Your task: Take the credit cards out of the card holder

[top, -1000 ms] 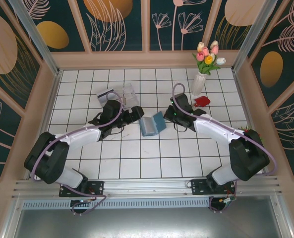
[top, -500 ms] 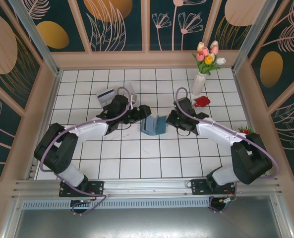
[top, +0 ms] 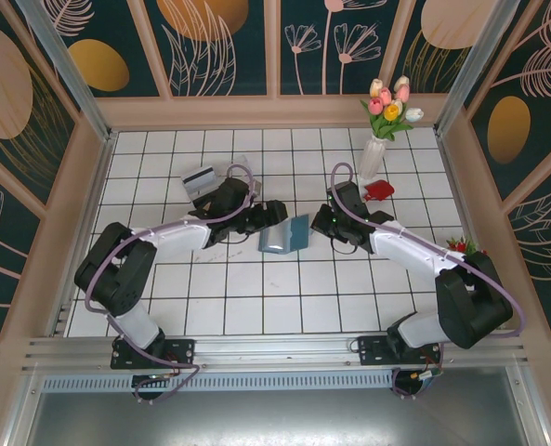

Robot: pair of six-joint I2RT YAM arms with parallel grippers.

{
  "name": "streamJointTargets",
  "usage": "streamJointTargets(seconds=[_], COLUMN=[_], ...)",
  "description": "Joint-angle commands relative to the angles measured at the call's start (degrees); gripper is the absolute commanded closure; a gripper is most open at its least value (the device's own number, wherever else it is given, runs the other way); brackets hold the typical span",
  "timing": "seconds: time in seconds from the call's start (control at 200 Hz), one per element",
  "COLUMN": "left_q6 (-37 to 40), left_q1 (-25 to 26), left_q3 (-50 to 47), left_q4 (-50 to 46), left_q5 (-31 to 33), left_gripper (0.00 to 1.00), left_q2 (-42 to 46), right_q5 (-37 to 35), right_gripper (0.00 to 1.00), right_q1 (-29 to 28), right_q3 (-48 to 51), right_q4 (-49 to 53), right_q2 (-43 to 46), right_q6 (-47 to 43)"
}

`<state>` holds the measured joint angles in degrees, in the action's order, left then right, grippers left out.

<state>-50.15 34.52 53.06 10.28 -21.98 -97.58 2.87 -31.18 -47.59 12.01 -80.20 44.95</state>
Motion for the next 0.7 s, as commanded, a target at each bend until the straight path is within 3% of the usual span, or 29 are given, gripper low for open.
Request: streamJointTargets(seconds=[0.0,0.33,0.57,0.696], left_q6=[1.1,0.56,-0.1,0.33], left_q1=[0.34,0.37,0.34,0.31], left_q3=[1.52,1.67,1.31,1.34], left_q4=[-2.73,-3.34,1.03,1.06], left_q5=[0.44,-0.71,-6.34,-5.69], left_gripper=[0.16,0.12,0.17,0.21], left_q2=[-2.36,-4.51,-5.43,-4.74], right_q5=[-0.77,0.29,0.49,0.69], right_gripper=[0.93,0.93,0.93,0.93], right_q1=[1.43,1.72,1.74,1.76], right_q3=[-0.62,-0.39,-0.48,-0.57], right_q4=[1.01,0.48,0.33,0.32], right_q2=[-0.64,-2.03,-2.52,-2.66], right_q6=[0.09,0.15,0.09,0.1])
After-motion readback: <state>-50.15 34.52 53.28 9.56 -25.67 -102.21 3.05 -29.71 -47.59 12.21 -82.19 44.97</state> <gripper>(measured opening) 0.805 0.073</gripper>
